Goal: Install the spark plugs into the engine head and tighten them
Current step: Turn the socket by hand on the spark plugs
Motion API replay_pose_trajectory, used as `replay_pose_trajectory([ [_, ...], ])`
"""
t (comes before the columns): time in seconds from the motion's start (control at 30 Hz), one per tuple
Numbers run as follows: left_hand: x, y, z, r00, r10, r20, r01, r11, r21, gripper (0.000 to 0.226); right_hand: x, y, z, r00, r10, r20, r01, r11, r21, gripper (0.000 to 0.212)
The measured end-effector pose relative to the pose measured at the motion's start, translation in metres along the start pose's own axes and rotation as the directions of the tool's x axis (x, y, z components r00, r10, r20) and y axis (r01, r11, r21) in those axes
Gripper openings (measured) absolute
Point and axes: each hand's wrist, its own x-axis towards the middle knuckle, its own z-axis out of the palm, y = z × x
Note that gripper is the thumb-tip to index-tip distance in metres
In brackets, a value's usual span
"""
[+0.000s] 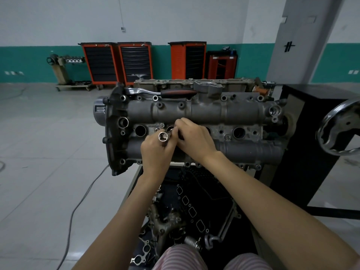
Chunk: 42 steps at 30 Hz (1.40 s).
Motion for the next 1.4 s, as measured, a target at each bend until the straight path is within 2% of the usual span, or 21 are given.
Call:
replay_pose_trajectory([
  [0.17,-0.0025,0.0015,0.0013,0.999,-0.044,0.007,0.044,0.999,-0.008,0.04,-0.0005,0.0007,0.0035,0.997,-0.039,0.064,0.042,0.998,-0.05,0.03],
  [0.33,-0.0025,0.0025,0.0012,0.997,-0.072,0.027,0.074,0.996,-0.045,0.038,-0.0002,0.0011,0.0014,0.997,-0.045,0.056,0.047,0.998,-0.04,0.012],
  [0.47,-0.0004,0.0026,-0.0012,0.998,-0.067,-0.007,0.066,0.997,-0.046,0.043,-0.0006,0.0004,0.0001,1.0,-0.003,0.001,0.003,1.0,-0.012,0.015],
  [0.53,-0.0013,0.0014,-0.0002,0.998,-0.056,-0.003,0.055,0.998,-0.022,0.045,-0.0007,0.0001,0.0007,1.0,-0.014,0.026,0.014,1.0,-0.025,0.017],
  [0.63,-0.0034,0.0006,0.002,0.996,-0.084,0.026,0.084,0.996,-0.02,0.023,-0.0022,-0.0019,0.0018,0.992,-0.079,0.095,0.088,0.992,-0.094,0.032],
  [0.7,-0.0038,-0.0002,0.0028,0.994,-0.104,0.045,0.105,0.994,-0.036,0.018,-0.0023,-0.0014,0.0006,0.991,-0.097,0.09,0.105,0.991,-0.089,0.034],
  [0.8,-0.0034,-0.0007,0.0021,0.995,-0.087,0.05,0.09,0.994,-0.062,0.036,-0.0019,-0.0031,-0.0018,0.995,-0.082,0.062,0.085,0.995,-0.057,0.016],
  [0.87,-0.0023,-0.0008,0.0011,0.998,-0.061,0.024,0.062,0.997,-0.055,0.046,-0.0011,-0.0036,-0.0022,0.999,-0.045,0.012,0.045,0.999,-0.001,0.011],
  [0.93,-0.0023,-0.0011,0.0006,0.999,-0.044,0.009,0.045,0.998,-0.041,0.048,-0.0008,-0.0025,-0.0017,1.0,-0.015,-0.009,0.015,1.0,0.021,0.015],
  [1.03,-0.0034,-0.0019,0.001,0.998,-0.057,-0.003,0.057,0.998,-0.038,0.046,0.0001,-0.0012,-0.0001,0.999,-0.019,0.036,0.02,1.0,-0.013,0.019],
  [1.17,-0.0047,-0.0012,0.0011,0.996,-0.092,0.006,0.092,0.989,-0.115,0.029,-0.0015,-0.0018,0.0019,0.995,-0.076,0.069,0.082,0.993,-0.085,0.029],
  [1.3,-0.0027,-0.0034,0.0023,0.995,-0.097,-0.01,0.095,0.99,-0.102,0.048,-0.0017,-0.0031,-0.002,0.997,-0.071,0.016,0.071,0.997,0.007,0.012],
  [1.4,-0.0036,-0.0042,0.0024,0.999,-0.045,-0.011,0.044,0.996,-0.081,0.05,0.0001,-0.0017,-0.0029,0.999,-0.035,-0.02,0.036,0.999,0.035,0.014],
])
